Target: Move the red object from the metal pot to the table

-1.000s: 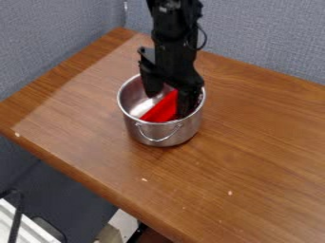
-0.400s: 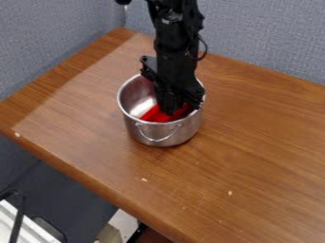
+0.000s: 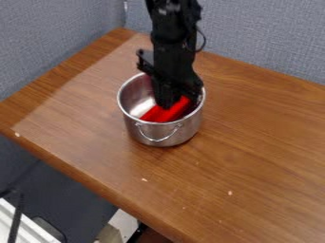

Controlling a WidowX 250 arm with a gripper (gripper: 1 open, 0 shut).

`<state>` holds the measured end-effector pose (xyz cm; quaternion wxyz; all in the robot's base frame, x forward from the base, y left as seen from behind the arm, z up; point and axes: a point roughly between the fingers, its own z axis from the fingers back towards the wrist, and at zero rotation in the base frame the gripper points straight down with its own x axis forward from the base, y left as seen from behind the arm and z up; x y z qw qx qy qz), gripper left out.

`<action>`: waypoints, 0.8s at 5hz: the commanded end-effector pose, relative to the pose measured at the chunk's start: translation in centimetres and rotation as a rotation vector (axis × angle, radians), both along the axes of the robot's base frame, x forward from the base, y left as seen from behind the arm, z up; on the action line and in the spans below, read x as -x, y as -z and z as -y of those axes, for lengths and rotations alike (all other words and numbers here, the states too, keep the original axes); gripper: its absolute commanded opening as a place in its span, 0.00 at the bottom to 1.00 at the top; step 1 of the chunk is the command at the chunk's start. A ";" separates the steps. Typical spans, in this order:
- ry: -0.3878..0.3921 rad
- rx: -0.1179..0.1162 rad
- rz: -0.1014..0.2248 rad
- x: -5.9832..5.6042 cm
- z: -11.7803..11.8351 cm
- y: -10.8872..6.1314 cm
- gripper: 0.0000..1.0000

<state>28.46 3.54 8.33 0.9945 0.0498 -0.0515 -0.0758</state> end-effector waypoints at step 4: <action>-0.037 0.023 0.106 -0.7 0.1 -6.3 1.00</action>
